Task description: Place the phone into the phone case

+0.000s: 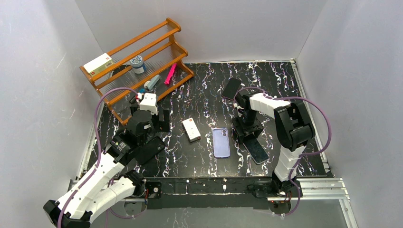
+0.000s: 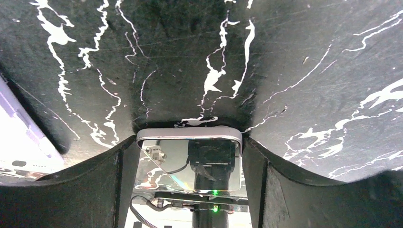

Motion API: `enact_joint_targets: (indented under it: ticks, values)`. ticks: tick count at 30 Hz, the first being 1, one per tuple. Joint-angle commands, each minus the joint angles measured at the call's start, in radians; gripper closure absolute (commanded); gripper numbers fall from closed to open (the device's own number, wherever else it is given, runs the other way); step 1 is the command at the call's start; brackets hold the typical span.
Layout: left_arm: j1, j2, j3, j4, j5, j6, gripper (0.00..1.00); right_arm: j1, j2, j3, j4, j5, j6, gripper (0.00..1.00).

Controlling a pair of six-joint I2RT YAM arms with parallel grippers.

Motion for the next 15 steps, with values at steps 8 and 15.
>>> enact_joint_targets:
  ticks: [8, 15]
  values:
    - [0.004, -0.001, -0.009, -0.010, -0.043, -0.006, 0.02, -0.009, 0.035, 0.127, 0.076, -0.018, -0.005, 0.42]
    - [0.004, 0.012, -0.009, -0.015, -0.071, -0.008, 0.02, -0.085, 0.123, 0.252, 0.172, -0.028, 0.082, 0.42]
